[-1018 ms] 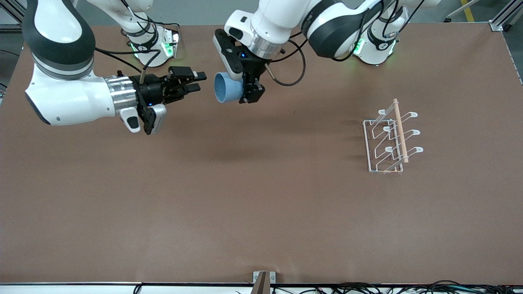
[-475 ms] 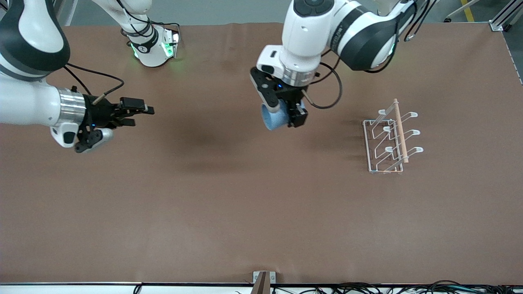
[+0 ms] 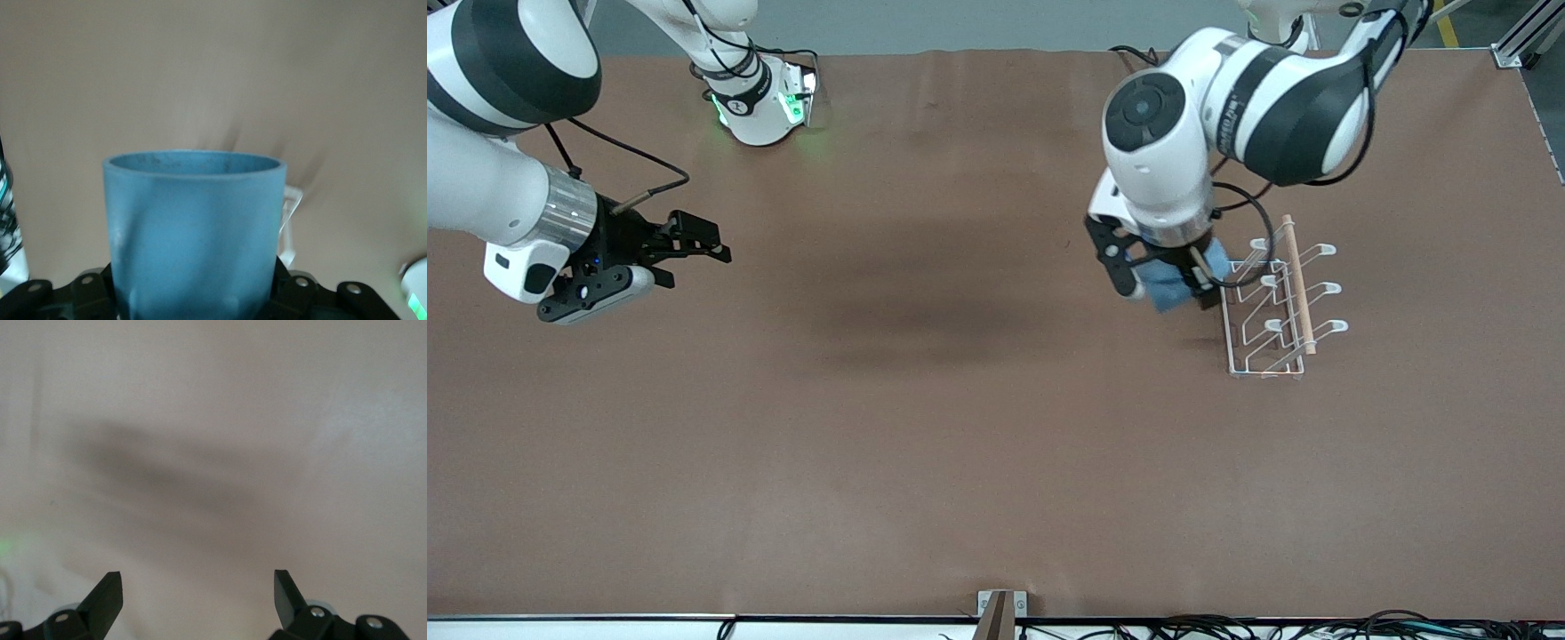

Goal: Hang cup on cup holder
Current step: 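Carry the blue cup with the left gripper over the cup holder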

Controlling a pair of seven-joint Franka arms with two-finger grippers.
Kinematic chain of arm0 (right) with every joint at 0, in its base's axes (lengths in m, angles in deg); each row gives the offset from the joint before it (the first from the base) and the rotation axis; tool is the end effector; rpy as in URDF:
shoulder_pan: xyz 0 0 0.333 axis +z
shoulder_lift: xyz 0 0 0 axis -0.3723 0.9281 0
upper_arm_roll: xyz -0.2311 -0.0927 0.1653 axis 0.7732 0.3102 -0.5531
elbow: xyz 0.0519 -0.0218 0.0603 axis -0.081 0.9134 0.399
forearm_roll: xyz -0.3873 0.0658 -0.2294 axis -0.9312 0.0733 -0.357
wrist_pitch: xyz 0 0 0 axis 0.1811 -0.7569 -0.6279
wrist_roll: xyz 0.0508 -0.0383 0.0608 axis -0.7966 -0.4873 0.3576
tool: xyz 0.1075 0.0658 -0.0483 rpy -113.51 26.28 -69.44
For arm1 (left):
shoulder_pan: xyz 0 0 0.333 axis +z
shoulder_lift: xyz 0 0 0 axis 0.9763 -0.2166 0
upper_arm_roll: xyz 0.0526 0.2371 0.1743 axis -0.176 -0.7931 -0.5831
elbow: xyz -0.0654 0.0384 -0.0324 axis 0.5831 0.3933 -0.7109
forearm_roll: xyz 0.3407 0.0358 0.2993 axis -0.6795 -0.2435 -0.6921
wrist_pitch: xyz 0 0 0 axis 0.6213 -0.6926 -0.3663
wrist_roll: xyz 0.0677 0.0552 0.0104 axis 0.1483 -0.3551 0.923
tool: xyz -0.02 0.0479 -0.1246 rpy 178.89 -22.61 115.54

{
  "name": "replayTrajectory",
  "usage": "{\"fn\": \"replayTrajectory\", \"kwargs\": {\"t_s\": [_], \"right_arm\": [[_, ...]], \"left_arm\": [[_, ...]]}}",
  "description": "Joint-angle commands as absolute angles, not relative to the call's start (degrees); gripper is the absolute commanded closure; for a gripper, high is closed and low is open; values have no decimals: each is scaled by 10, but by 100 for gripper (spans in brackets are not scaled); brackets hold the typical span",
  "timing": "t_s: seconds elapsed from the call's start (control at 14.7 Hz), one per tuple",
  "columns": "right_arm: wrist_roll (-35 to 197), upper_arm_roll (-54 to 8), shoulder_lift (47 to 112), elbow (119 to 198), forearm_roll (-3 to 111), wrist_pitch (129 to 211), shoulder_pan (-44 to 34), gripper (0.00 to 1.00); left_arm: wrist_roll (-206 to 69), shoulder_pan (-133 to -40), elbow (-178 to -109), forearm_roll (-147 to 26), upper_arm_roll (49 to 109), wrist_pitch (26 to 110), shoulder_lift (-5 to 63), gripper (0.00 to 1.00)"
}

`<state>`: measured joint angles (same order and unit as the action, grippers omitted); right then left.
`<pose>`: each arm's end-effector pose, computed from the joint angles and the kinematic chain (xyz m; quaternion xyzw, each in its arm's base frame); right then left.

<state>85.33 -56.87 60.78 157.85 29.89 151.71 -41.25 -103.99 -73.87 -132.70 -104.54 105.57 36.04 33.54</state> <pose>0.6237 0.1190 0.4781 -0.9811 -0.1382 0.0399 0.1291 0.5794 -0.3317 0.4205 -0.7812 0.5793 0.1319 0.1916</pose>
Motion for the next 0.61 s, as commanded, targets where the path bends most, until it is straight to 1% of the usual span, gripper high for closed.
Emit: {"fn": "replayTrajectory", "kwargs": {"t_s": [0.0,0.2,0.34,0.41,0.54], "right_arm": [[817,-573,602,1563,235,1525,-381,0],[772,-573,603,1535,196,1524,-356,0],[771,-558,605,1499,193,1518,-352,0],[772,-529,606,1483,194,1517,-338,0],[774,-433,605,1450,195,1509,-276,0]], "left_arm": [[-1098,-701,-1345,-1103,1060,316,340,56],[-1136,-691,-1373,-1179,1060,293,339,57],[-1145,-692,-1386,-1236,1060,253,326,57],[-1149,-691,-1387,-1261,1060,238,312,57],[-1153,-688,-1392,-1293,1060,228,287,57]]}}
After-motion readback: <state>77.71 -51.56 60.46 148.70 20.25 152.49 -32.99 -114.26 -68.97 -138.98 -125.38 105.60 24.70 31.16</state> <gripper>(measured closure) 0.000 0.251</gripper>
